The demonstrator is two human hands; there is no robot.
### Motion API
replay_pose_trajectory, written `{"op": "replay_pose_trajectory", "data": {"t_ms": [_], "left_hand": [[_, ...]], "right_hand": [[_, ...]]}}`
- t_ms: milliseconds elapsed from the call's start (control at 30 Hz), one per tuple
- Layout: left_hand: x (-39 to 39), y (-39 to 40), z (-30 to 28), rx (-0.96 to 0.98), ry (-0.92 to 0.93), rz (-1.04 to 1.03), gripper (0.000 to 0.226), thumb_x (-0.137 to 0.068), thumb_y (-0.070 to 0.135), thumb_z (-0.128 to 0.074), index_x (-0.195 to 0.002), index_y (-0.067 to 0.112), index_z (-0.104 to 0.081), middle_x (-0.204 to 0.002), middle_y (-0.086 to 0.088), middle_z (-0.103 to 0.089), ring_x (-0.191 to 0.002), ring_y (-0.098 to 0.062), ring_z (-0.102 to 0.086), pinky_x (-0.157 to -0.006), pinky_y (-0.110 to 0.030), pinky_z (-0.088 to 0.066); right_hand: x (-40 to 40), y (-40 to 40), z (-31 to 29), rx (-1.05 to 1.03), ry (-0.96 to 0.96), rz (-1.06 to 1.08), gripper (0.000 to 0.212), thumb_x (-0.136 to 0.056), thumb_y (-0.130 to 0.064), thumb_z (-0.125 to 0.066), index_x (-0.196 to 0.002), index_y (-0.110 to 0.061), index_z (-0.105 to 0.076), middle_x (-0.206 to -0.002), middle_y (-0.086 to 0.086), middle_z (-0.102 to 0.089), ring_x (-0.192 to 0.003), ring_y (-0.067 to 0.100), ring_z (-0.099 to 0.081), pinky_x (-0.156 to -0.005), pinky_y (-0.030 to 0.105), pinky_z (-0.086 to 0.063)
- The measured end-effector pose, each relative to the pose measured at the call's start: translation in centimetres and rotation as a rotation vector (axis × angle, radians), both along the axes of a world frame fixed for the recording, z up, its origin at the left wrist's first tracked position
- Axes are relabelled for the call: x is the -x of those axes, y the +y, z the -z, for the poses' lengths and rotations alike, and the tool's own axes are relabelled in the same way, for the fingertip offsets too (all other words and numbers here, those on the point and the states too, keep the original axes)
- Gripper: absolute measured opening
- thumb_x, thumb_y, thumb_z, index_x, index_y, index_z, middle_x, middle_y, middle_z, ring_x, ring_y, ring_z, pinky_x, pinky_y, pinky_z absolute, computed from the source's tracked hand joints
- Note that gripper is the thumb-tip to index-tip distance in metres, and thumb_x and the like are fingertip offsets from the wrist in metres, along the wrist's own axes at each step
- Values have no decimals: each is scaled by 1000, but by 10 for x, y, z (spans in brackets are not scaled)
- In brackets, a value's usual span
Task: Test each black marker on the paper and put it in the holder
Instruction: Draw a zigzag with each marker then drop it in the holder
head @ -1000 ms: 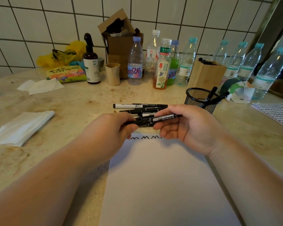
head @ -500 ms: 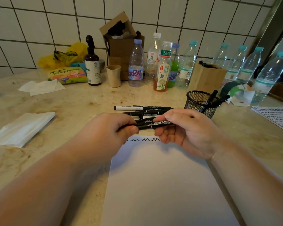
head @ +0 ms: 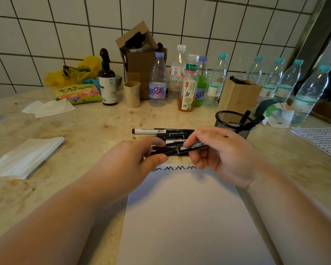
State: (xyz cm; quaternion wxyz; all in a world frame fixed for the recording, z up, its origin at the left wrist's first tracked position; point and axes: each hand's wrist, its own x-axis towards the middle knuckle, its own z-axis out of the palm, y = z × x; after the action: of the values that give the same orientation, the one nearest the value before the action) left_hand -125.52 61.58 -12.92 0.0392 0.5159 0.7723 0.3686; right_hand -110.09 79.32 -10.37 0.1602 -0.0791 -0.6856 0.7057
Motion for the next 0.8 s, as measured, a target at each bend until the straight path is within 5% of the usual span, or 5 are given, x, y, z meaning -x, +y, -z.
{"op": "replay_pose_trajectory", "data": {"t_ms": [133, 300, 433, 667, 800], "left_hand": [[-1, 2, -2, 36, 38, -54, 74, -63, 82, -34, -128, 48, -45, -93, 40, -56, -74, 12, -57, -53, -13, -37], [1, 0, 3, 87, 80, -59, 51, -76, 71, -44, -120, 48, -54, -92, 37, -56, -73, 9, -57, -52, -14, -35], [3, -2, 6, 123, 117, -68, 37, -85, 63, -47, -117, 48, -55, -93, 38, -56, -73, 10, -58, -47, -11, -36], [8, 2, 13, 142, 152, -79, 27, -91, 53, -53, -117, 45, -57, -94, 38, -54, -75, 10, -57, -48, -12, -37], [10, 2, 16, 148, 153, -88, 26, -91, 52, -54, -116, 45, -57, -94, 39, -54, -74, 10, -57, -52, -15, -38]], "right_hand": [[-3, 7, -4, 14, 144, 153, 35, -82, -53, -76, -83, -19, -82, -66, 5, -69, -58, 16, -62, -54, 24, -52], [-7, 22, -4, -397, 319, 663, 13, -94, -28, -66, -102, -32, -76, -81, -1, -73, -70, 16, -67, -59, 25, -53], [-13, 26, -5, -730, 240, 959, 12, -98, -46, -60, -102, -41, -70, -74, -12, -69, -62, 1, -65, -53, 10, -46], [-17, 34, -13, -799, 127, 1139, 26, -100, -42, -60, -105, -20, -75, -76, -2, -69, -70, 15, -65, -51, 1, -38], [-16, 35, -13, -757, 80, 1119, 20, -99, -42, -63, -99, -25, -73, -59, -6, -65, -48, 0, -62, -44, 5, -40]]}}
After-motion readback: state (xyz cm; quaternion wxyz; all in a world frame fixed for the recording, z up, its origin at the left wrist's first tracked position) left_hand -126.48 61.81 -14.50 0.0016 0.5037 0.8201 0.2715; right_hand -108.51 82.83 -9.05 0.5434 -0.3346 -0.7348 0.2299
